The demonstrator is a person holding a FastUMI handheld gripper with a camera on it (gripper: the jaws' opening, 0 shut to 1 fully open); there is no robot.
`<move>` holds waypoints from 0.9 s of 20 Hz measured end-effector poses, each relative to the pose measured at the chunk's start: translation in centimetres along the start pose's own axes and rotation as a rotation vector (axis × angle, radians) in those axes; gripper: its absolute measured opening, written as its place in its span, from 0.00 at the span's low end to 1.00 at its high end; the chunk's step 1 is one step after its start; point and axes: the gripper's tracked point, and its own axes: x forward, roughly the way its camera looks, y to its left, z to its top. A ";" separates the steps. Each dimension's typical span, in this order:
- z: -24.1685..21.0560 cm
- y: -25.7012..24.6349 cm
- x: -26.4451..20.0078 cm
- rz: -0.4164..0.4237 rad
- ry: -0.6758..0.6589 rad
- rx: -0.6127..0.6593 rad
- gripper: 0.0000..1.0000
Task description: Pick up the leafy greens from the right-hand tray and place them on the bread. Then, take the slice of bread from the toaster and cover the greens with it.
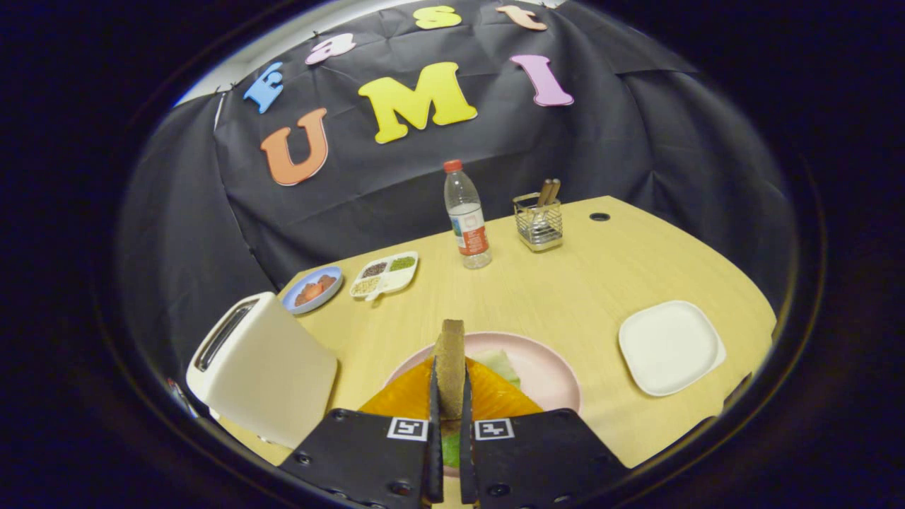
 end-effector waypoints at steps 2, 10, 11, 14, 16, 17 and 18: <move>-0.3 -0.3 0.0 -0.010 -0.008 -0.032 0.09; -1.9 -2.1 0.5 -0.099 -0.030 -0.179 0.28; -2.2 -2.2 0.5 -0.105 -0.030 -0.191 0.31; -2.9 -2.9 0.9 -0.132 -0.029 -0.211 0.37; -3.6 -3.5 0.8 -0.151 -0.018 -0.210 0.41; -3.6 -3.5 0.8 -0.154 -0.022 -0.213 0.44; -3.4 -3.8 0.7 -0.159 -0.030 -0.215 0.48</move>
